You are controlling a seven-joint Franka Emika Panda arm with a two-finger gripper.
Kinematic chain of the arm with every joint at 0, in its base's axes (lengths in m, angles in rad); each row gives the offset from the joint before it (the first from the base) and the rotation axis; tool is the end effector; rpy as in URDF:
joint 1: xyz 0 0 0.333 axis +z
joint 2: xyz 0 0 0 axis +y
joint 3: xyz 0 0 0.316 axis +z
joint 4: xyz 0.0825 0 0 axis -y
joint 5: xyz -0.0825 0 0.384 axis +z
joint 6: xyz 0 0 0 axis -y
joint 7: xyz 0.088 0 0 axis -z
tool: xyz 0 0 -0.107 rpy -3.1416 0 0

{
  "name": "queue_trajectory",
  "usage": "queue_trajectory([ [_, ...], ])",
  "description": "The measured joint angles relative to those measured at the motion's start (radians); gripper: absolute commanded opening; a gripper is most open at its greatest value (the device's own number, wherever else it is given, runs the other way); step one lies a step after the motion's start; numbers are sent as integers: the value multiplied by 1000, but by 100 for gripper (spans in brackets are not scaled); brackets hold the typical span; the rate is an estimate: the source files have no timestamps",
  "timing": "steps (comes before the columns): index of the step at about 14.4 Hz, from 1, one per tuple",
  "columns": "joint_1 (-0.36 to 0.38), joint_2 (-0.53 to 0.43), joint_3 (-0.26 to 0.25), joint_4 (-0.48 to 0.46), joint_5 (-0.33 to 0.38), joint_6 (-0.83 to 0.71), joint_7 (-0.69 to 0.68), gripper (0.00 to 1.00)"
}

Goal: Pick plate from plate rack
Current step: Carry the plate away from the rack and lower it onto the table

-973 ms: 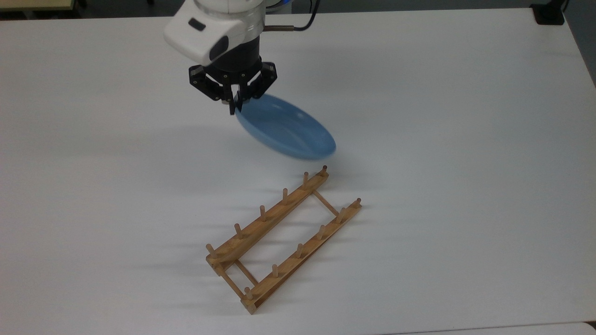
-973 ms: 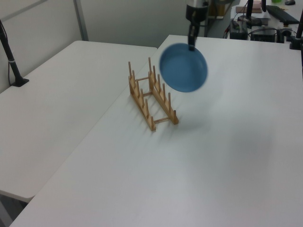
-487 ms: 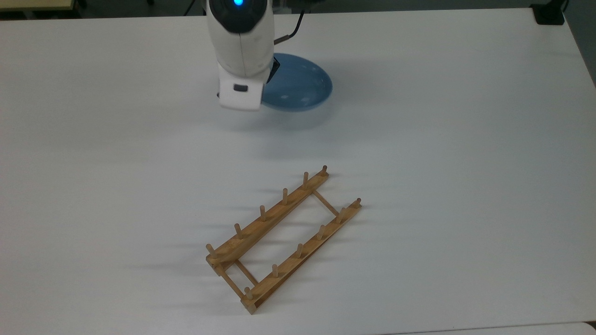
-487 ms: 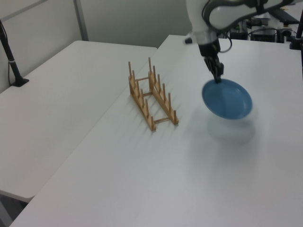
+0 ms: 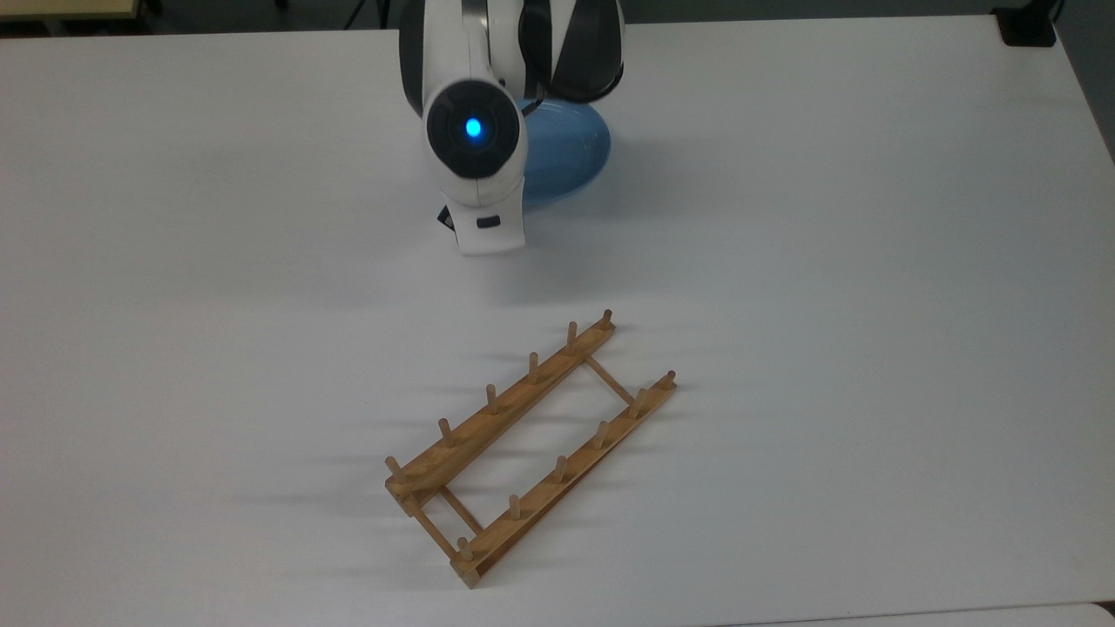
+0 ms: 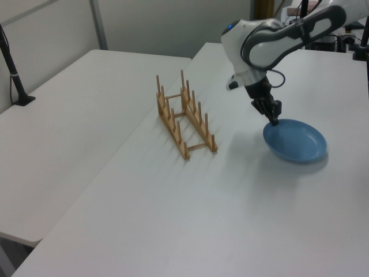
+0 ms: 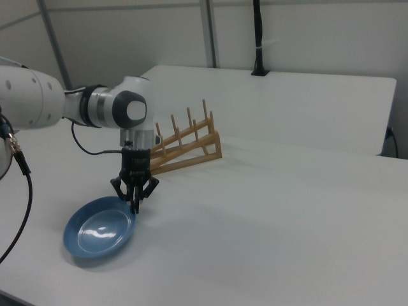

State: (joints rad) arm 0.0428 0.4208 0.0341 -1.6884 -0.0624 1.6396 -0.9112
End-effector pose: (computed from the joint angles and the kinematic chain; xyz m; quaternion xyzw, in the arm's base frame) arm 0.6053 0.0386 0.3266 -0.8515 -0.4694 0.2216 0.0734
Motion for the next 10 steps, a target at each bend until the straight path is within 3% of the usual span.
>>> queue_trajectory([
  [1, 1, 13, 0, 0, 0, 0, -8, 8],
  [2, 3, 25, 1, 0, 0, 0, -10, 47],
  [3, 7, 37, 1, 2, 0, 0, -10, 79],
  [4, 11, 38, 1, 10, 0, 0, 19, 100],
  [10, 14, -56, 1, 107, 0, -1, 438, 100],
])
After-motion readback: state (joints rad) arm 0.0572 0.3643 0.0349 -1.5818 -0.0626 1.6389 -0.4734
